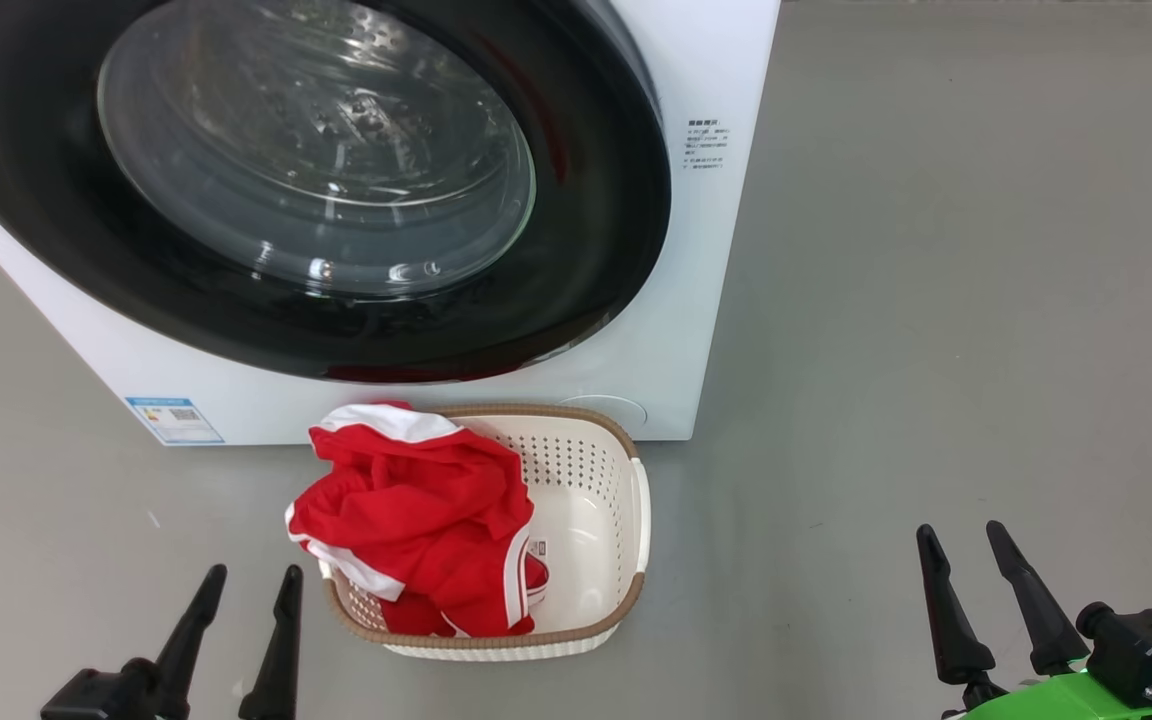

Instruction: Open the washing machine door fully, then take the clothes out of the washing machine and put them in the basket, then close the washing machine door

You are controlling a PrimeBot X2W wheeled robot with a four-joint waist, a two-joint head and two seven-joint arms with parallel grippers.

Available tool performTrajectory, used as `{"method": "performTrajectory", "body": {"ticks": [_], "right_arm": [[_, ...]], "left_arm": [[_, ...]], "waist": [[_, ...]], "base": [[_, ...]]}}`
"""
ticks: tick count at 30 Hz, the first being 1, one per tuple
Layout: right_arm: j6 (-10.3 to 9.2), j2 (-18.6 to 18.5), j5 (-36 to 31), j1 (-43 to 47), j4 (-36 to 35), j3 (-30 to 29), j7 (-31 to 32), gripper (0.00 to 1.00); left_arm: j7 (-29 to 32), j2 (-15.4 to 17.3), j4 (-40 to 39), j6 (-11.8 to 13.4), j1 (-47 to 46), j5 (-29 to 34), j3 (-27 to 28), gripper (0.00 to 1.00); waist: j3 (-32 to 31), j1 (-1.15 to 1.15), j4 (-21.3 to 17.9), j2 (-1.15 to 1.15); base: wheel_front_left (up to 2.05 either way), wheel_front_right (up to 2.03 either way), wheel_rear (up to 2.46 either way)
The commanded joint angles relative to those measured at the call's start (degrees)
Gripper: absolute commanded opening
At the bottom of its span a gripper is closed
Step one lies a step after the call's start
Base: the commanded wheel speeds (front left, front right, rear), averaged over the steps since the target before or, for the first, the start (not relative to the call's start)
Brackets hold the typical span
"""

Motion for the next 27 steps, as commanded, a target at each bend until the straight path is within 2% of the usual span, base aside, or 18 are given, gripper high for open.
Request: {"method": "performTrajectory", "body": {"ticks": [1,9,10,16,20,27], "right_arm": [[-0.05,-0.62,0.28,-1.25,-1.58,1.06,-0.36,1.00],[-0.05,-0.62,0.34,-1.27,-1.66,1.23,-0.36,1.00],[0.00,0.01,0.01,-0.01,-0.09,0.01,0.00,0.00],[0.00,0.58,1.71,-0.04,2.53,0.42,0.35,0.00],[0.00,0.37,4.17,-0.29,2.50,0.45,0.87,0.00],[-0.01,0.03,8.43,-1.01,2.64,0.51,1.78,0.00]], "left_arm": [[-0.46,1.15,-1.62,-0.31,-1.28,-0.04,2.04,1.00],[-0.46,1.19,-2.16,-0.31,-0.98,-0.71,1.95,1.00],[0.01,0.01,-0.64,0.00,0.00,-0.54,-0.04,0.00],[0.82,-1.53,1.73,0.08,0.41,-2.18,-0.59,0.00],[1.43,-1.66,1.65,0.07,0.33,-4.48,-0.32,0.00],[2.49,-1.89,1.74,0.05,-0.10,-8.48,0.13,0.00]], "waist": [[0.05,0.00,0.07,0.00],[-0.12,0.00,0.28,0.00],[-0.11,0.00,0.27,0.00],[-0.18,0.01,0.29,0.00],[-0.54,0.13,0.28,0.00],[-0.71,0.00,0.26,0.00]], "base": [[0.00,0.00,0.00],[0.00,0.00,0.00],[0.00,0.00,0.00],[0.00,0.00,0.00],[0.00,0.00,0.00],[0.00,0.00,0.00]]}}
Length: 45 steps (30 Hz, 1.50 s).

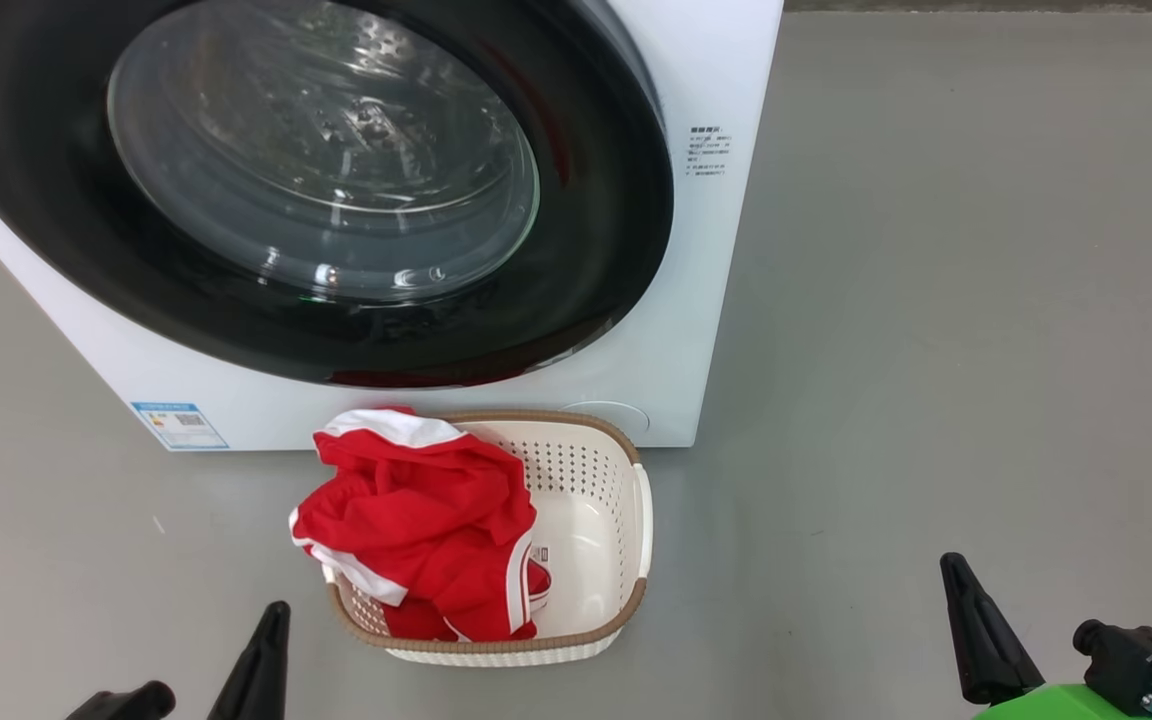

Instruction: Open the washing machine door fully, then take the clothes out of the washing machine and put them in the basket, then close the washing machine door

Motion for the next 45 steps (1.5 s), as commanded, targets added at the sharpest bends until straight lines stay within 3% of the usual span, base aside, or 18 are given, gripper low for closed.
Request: {"method": "performTrajectory", "body": {"ticks": [1,45], "right_arm": [[-0.02,-0.84,1.85,-1.28,-1.26,0.05,0.32,0.00],[-0.04,-2.11,27.01,-4.93,-1.31,-0.66,6.67,0.00]], "left_arm": [[0.27,0.42,-1.30,-0.05,-1.27,-1.67,0.98,0.00],[7.06,-1.36,-1.84,-0.19,-3.24,-25.84,4.21,0.00]], "waist": [[-0.07,-0.01,-0.01,0.00],[-1.85,-0.01,-0.11,0.00]], "base": [[0.00,0.00,0.00],[0.00,0.00,0.00]]}}
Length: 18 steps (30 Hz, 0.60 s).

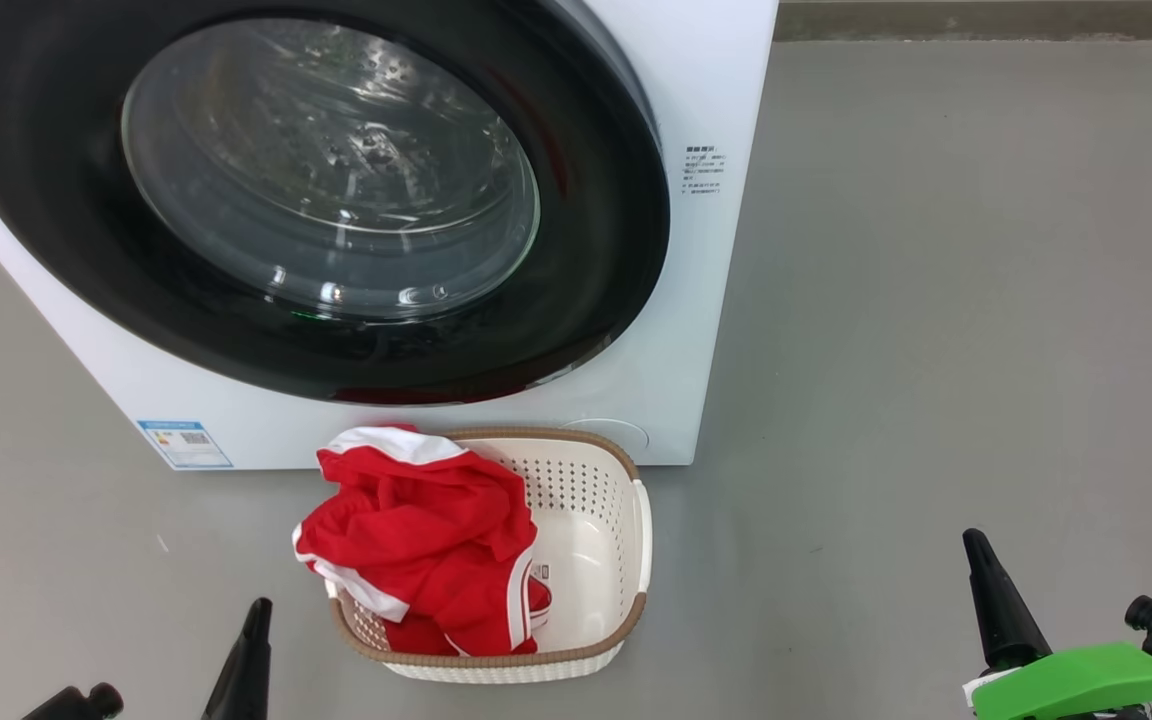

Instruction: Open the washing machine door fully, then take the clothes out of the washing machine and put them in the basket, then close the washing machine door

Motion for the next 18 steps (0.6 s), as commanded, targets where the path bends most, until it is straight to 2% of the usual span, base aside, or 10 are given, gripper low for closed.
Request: {"method": "performTrajectory", "body": {"ticks": [1,18], "right_arm": [[-0.03,-1.06,1.97,-2.45,-1.37,0.14,0.24,0.00],[-0.03,-1.33,11.65,-3.90,-1.38,-0.46,3.01,0.00]], "left_arm": [[0.53,0.44,-1.61,-0.20,-2.56,-1.34,1.49,0.00],[3.32,-0.35,-1.84,-0.25,-3.33,-10.79,2.89,0.00]], "waist": [[-0.05,0.00,0.00,0.00],[-0.76,0.00,-0.04,0.00]], "base": [[0.00,0.00,0.00],[0.00,0.00,0.00]]}}
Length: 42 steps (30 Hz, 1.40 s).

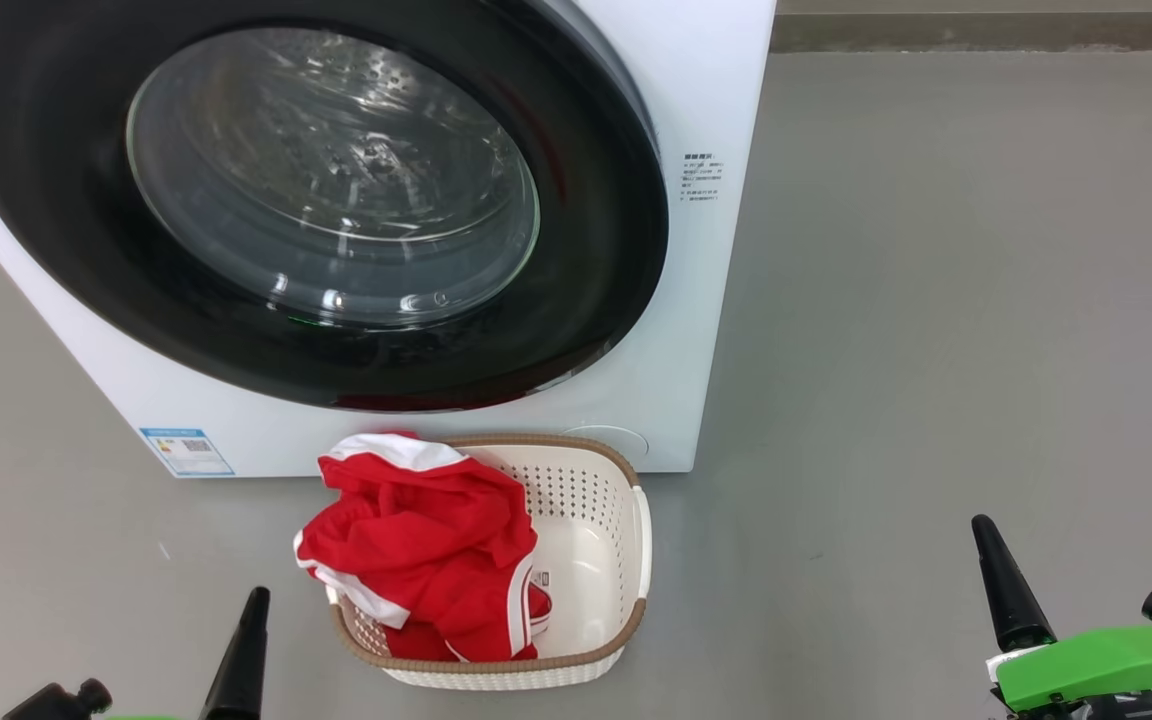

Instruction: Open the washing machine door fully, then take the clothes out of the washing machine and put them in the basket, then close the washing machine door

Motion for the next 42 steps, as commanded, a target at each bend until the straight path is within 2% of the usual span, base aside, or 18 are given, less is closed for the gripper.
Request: {"method": "performTrajectory", "body": {"ticks": [1,42], "right_arm": [[-0.03,-0.91,1.79,-2.55,-1.39,0.38,0.58,0.00],[-0.05,-1.28,24.77,-6.07,-1.40,-1.48,7.57,0.00]], "left_arm": [[0.52,0.34,-1.71,-0.25,-2.42,-1.71,1.81,0.00],[7.36,-1.69,-2.25,-0.38,-4.29,-24.35,5.33,0.00]], "waist": [[-0.07,0.00,0.00,0.00],[-1.77,0.00,-0.10,0.00]], "base": [[0.00,0.00,0.00],[0.00,0.00,0.00]]}}
